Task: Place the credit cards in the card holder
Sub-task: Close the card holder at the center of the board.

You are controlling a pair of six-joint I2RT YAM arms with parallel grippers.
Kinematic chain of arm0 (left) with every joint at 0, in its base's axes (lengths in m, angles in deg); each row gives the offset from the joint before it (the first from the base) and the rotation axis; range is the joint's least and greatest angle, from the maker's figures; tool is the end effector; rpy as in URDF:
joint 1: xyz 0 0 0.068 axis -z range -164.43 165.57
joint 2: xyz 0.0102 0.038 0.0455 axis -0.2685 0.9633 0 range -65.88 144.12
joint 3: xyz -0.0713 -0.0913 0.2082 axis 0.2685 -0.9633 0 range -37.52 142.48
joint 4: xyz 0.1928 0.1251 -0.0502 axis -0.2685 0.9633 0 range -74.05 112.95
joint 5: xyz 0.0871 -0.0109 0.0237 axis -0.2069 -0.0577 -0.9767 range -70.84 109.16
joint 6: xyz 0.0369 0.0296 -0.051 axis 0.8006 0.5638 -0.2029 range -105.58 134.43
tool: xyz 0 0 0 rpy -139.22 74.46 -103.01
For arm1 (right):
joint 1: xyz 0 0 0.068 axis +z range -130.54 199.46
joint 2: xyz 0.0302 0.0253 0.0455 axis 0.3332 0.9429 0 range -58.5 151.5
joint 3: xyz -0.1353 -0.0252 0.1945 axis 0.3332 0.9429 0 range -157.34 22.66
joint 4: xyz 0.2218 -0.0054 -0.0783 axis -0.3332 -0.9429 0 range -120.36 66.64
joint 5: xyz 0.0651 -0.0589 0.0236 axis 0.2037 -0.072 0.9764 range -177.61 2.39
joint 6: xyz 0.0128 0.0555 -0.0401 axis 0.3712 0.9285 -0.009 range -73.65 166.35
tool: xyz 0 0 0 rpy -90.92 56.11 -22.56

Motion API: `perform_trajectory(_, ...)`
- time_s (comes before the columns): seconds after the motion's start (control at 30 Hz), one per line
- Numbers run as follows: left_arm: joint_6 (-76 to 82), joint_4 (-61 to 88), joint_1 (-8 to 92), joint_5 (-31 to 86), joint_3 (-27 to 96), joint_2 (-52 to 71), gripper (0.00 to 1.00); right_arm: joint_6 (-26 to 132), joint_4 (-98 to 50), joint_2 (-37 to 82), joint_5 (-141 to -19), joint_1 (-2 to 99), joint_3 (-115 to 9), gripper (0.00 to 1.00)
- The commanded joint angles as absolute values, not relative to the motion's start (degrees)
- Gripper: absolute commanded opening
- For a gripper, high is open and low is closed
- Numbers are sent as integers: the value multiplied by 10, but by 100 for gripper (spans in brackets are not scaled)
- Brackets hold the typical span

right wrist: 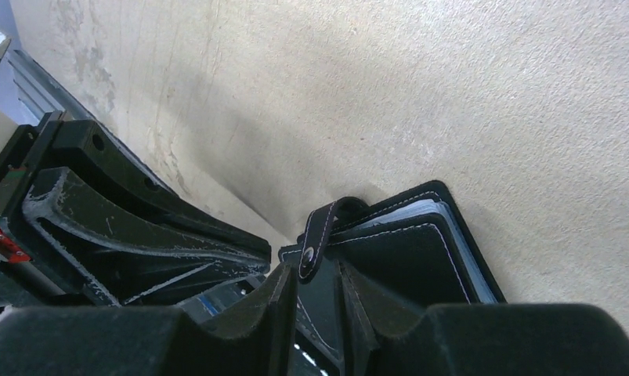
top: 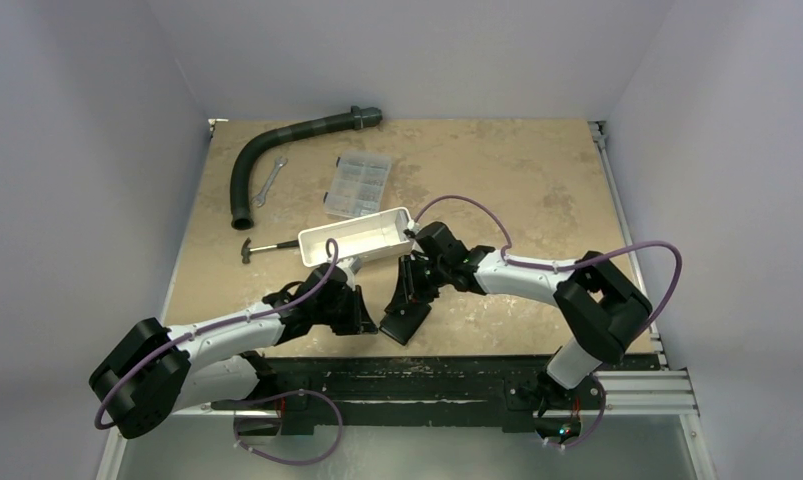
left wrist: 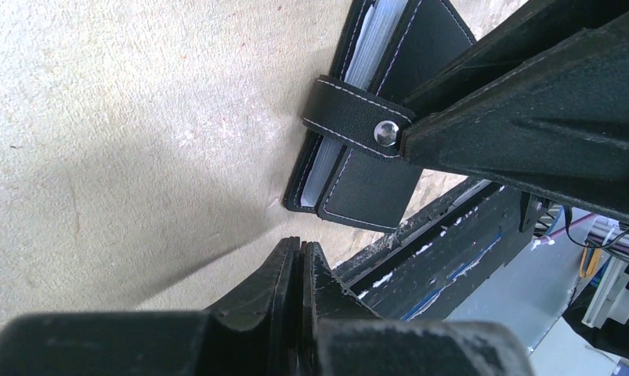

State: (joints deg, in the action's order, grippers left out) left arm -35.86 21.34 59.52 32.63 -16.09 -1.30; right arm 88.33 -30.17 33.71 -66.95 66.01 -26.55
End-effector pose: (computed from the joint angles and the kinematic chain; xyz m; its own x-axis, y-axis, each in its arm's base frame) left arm 0.1398 -0.1531 0.1184 -0.9493 -0.1239 -0.2889 0.0873 0.7790 -0.6210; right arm 0.1989 0.2390 0.1404 -0.9496 -0.0924 -0.2994 -0.2700 0.7264 0.6320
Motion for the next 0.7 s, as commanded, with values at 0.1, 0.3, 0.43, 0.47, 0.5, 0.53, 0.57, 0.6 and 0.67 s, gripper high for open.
perform_trajectory(0.1, -348, 203, 597, 338, -148, -19, 0, 885, -281, 341, -655, 664, -272, 26)
perform_trajectory(0.3, -348, 205, 597, 340, -146, -24, 0, 885, -276, 352, -652, 664, -273, 22)
perform_trajectory(0.43, -348, 209, 597, 341, -144, -30, 0, 889, -265, 355, -639, 663, -271, 21)
perform_trajectory(0.47, -348, 210, 597, 340, -144, -32, 0, 890, -266, 356, -639, 664, -272, 21)
perform_trajectory(0.5, -347, 212, 597, 340, -143, -34, 0, 889, -269, 357, -639, 664, -273, 19)
perform_trajectory(0.53, -347, 214, 597, 340, -141, -35, 1, 888, -271, 355, -642, 664, -273, 13)
perform_trajectory(0.57, -345, 218, 597, 338, -138, -36, 4, 887, -276, 351, -646, 663, -273, 4)
perform_trajectory(0.6, -343, 222, 597, 334, -135, -36, 6, 886, -281, 347, -651, 664, -273, 0)
perform_trajectory(0.67, -340, 226, 597, 328, -130, -39, 14, 883, -289, 340, -654, 663, -274, 0)
